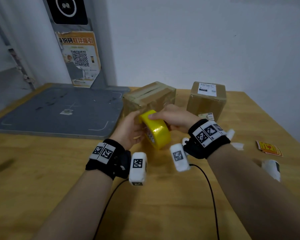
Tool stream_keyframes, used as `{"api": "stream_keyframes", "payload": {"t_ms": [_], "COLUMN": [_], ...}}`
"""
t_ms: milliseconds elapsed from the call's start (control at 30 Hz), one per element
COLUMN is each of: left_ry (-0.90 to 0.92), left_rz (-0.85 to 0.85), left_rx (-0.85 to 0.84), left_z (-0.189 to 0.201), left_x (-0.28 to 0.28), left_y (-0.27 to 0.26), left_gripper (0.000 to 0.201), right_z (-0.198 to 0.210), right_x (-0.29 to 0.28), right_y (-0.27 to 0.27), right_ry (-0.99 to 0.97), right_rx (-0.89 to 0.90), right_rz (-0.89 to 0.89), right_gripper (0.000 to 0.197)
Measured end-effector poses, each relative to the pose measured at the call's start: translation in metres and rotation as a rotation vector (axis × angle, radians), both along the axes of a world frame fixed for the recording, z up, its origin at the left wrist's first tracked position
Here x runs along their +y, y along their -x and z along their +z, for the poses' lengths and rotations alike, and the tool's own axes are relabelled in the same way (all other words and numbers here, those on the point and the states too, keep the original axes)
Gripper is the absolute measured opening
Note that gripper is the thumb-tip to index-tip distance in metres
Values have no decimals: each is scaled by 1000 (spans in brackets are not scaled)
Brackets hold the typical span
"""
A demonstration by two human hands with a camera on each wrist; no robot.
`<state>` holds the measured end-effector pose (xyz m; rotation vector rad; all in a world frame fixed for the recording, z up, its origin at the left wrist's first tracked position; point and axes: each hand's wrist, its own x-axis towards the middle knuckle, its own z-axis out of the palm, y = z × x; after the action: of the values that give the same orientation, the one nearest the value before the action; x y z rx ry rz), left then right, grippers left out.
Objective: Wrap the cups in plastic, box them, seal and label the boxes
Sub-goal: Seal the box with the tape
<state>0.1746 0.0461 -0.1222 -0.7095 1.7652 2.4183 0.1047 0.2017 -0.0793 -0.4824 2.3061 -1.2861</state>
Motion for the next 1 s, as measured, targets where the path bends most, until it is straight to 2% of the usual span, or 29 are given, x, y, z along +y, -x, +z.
{"api": "stream_keyframes", "payload": {"t_ms": [100,167,267,400,467,533,667,733,800,867,933,1000], "left_ry": [-52,-107,-159,-172,-162,-149,-102,-88,-77,-76,-83,-80], "left_rz": [27,68,133,184,201,201,184,179,188,201,203,215], "left_rx": [40,62,69,74,89,94,96,98,103,114,128,140], "left_z": [2,3,0,-10,-12,-12,-13,-14,-15,-17,-18,-19], "left_x": [13,21,29,36,38,39,38,37,36,36,38,39], "left_y": [5,10,15,20,21,20,15,14,14,14,14,15], "left_gripper": [42,46,47,48,43,39,26,21,20,19,19,20], "right_z": [-2,0,-5,-30,-42,-49,-51,-44,-28,-7,9,20], "right_x": [8,21,49,79,84,84,81,79,71,59,43,27], "right_y": [1,2,12,19,19,20,26,29,31,36,41,47], "right_ry": [11,-37,-244,-621,-665,-618,-564,-361,-43,171,288,227], "right_rx": [21,101,217,132,70,49,116,172,205,315,443,521], "right_rz": [10,-58,-203,-136,-87,-73,-76,-151,-220,-192,-98,29], "right_gripper": [53,50,45,44,39,34,24,17,7,6,5,10]}}
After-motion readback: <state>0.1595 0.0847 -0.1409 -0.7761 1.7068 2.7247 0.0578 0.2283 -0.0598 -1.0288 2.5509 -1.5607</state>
